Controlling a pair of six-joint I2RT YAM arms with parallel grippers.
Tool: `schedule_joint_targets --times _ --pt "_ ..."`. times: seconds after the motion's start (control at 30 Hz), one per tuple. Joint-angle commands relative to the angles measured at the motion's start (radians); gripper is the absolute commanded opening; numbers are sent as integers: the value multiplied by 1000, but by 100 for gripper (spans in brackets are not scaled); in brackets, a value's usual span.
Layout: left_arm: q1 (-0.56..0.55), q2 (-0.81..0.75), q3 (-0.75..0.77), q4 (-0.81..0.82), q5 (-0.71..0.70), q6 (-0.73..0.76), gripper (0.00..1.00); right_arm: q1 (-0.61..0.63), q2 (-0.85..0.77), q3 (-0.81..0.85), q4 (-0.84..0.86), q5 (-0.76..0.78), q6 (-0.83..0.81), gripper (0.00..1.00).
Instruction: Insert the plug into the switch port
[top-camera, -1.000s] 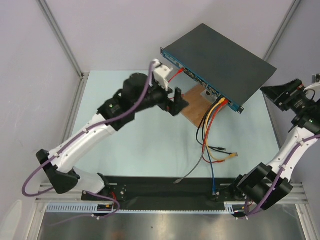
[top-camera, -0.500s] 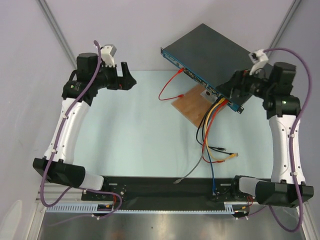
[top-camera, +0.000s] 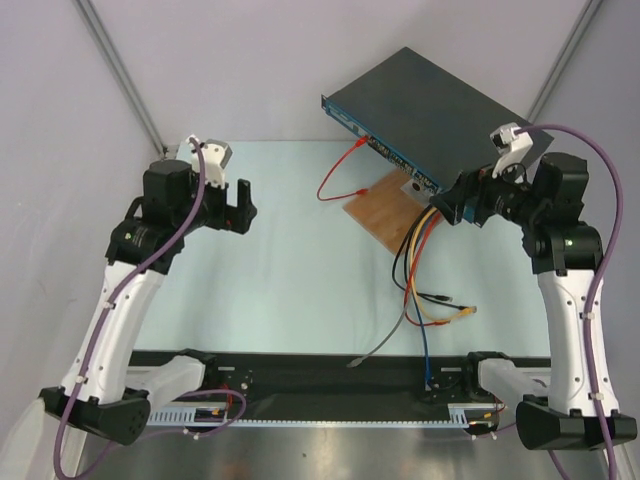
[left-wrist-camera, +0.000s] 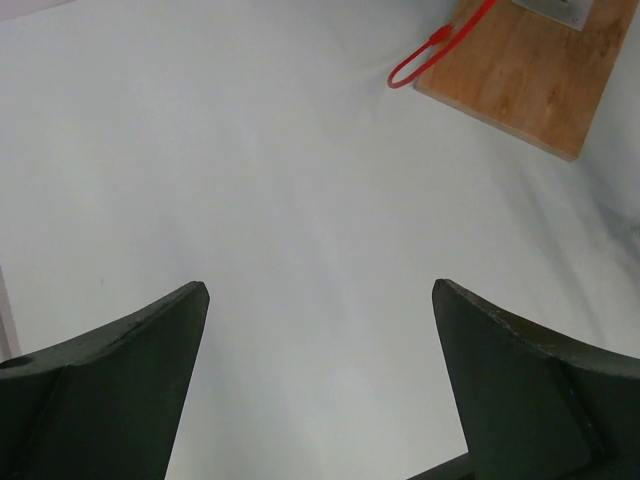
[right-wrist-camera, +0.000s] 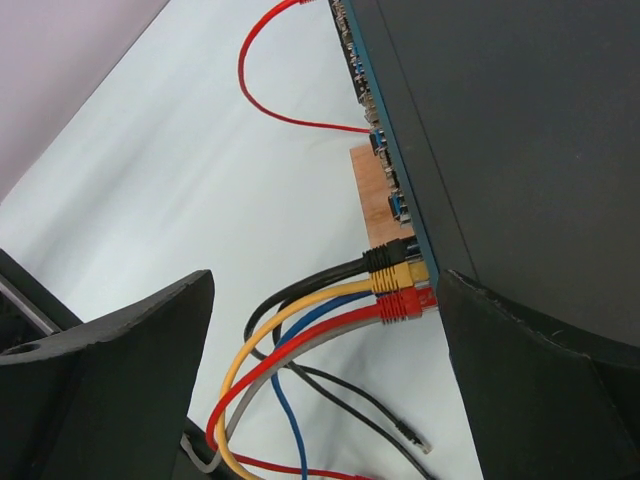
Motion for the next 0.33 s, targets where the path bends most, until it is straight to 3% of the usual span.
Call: schedule_joint_targets --times 0.0,0.3 --pt "-12 0 -5 24 -66 38 100 -1 -36 -13 5 22 -22 100" --pt "-21 8 68 35 -107 24 100 -11 -83 -21 10 26 -22 100"
